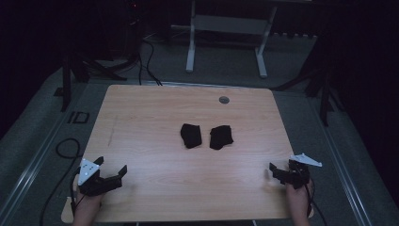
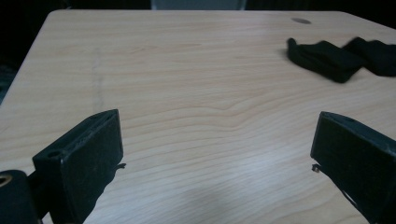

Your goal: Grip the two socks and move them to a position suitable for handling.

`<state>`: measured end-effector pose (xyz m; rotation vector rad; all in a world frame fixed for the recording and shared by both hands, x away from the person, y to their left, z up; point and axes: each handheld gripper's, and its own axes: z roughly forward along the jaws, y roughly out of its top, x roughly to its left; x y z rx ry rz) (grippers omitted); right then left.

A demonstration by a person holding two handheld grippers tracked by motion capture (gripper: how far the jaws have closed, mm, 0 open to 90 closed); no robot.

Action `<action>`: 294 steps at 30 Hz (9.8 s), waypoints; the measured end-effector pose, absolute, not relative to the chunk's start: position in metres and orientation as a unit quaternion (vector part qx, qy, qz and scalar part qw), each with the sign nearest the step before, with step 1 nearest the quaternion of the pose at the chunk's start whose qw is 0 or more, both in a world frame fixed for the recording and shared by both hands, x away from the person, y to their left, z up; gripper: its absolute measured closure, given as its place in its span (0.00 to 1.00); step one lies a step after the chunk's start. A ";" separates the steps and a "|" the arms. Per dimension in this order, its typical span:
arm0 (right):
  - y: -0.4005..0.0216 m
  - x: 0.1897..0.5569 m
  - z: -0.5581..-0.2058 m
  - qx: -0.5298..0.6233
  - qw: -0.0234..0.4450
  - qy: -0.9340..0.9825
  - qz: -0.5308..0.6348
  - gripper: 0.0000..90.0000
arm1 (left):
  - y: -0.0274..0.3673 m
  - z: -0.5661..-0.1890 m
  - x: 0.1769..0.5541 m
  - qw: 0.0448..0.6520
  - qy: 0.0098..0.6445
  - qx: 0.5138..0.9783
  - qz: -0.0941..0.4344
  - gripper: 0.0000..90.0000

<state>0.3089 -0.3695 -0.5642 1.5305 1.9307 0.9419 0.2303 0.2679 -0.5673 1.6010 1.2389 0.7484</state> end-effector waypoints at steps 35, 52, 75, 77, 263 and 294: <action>-0.223 0.389 -0.522 0.419 0.167 0.803 0.389 0.15 | 0.238 -0.565 0.228 0.487 0.456 0.716 0.205 0.03; -0.179 0.442 -0.543 0.428 0.166 0.808 0.369 0.19 | 0.236 -0.566 0.227 0.486 0.446 0.719 0.217 0.03; -0.162 0.438 -0.564 0.410 0.236 0.816 0.333 0.82 | 0.236 -0.567 0.225 0.501 0.441 0.716 0.203 0.03; -0.160 0.438 -0.563 0.412 0.233 0.817 0.329 0.84 | 0.235 -0.567 0.225 0.499 0.439 0.719 0.204 0.03; -0.265 0.274 -0.529 0.401 0.112 0.822 0.388 0.44 | 0.151 -0.546 0.250 0.434 0.368 0.821 0.040 0.51; -0.248 0.263 -0.558 0.379 0.123 0.850 0.344 0.99 | 0.105 -0.567 0.271 0.384 0.316 0.867 0.031 1.00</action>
